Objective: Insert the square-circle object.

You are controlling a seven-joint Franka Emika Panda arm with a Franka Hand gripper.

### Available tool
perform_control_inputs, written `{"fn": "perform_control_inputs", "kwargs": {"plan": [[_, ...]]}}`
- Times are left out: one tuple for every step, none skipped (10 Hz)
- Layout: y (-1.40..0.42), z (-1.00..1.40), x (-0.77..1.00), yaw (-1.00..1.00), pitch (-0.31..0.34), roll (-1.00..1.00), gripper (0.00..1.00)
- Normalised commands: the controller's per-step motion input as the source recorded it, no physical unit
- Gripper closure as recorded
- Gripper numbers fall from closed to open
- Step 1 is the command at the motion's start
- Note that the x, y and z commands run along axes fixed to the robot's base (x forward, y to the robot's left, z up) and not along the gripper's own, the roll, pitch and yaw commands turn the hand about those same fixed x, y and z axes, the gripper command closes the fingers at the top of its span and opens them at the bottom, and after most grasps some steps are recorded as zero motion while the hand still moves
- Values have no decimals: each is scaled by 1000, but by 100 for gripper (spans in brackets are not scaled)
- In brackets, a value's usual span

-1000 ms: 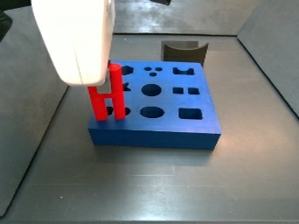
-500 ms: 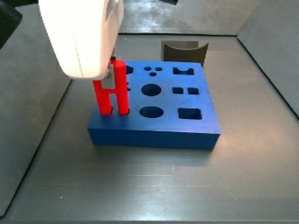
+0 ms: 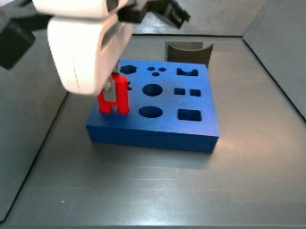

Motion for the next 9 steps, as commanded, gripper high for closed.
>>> {"fn": "perform_control_inputs", "kwargs": {"plan": [[-349,-1000,0,346,0,10,100],[-346,-1000,0,774,0,96,100],[-297,-994,0,829,-19,99,100],[-331,-966,0,786,-91,96,100],[-486,-894,0,389,-100,123,100],[0,-694,0,0,-183,-80,100],[0,-743,57,-74,-123,-154,100],[86,-571,317,-180,0,-257,100],[0,-471,286,-126,0,-133,100]]}}
